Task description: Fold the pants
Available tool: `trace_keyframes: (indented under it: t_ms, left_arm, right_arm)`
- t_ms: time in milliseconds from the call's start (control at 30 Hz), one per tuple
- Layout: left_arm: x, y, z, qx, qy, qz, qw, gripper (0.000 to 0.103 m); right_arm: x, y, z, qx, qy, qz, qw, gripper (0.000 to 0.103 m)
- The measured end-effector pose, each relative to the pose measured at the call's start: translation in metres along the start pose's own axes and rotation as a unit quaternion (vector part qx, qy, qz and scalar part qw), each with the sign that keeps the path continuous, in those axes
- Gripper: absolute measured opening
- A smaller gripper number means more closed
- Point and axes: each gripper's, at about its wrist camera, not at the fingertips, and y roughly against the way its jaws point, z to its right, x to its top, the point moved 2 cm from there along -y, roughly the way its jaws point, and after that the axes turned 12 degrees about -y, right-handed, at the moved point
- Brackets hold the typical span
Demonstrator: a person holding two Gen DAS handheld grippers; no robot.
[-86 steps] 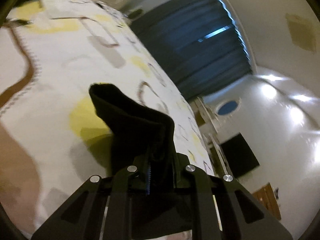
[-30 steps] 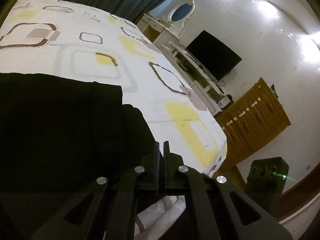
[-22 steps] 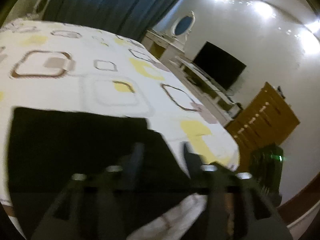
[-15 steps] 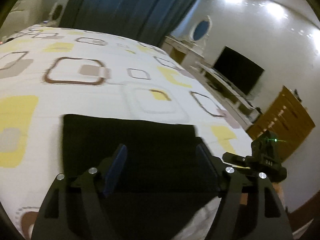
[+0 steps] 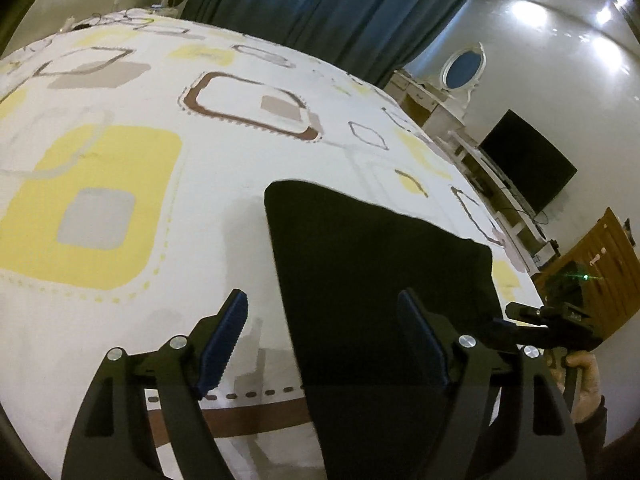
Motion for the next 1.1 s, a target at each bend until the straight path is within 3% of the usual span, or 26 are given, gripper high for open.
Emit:
trace_keyframes:
  t_ms: [100,167,267,667,1100]
  left_arm:
    - [-0.004,-0.004,-0.002,0.002,0.000,-0.007,1.0000,0.076]
    - [-0.007,-0.006,-0.003,0.000,0.001,-0.010,0.9999,0.076]
    - [-0.009,-0.007,-0.005,-0.001,0.004,-0.011,0.9999,0.076]
    - [-0.010,-0.002,0.002,-0.004,-0.009,-0.013,0.9999,0.076]
    - [-0.017,-0.020,0.026,-0.013,-0.031,-0.032,0.9989,0.077]
  right_arm:
    - [-0.003,-0.005,-0.005,-0.026,0.027,-0.006,0.999,0.042]
    - [-0.004,-0.008,-0.006,-0.026,0.030,-0.011,0.999,0.024]
    - [-0.007,-0.010,-0.008,-0.024,0.041,-0.011,0.999,0.014]
    - [-0.006,0.026,-0.022,0.011,0.065,0.037,0.997,0.008]
    - [-0.006,0.041,0.026,0.000,0.019,0.062,0.998,0.007]
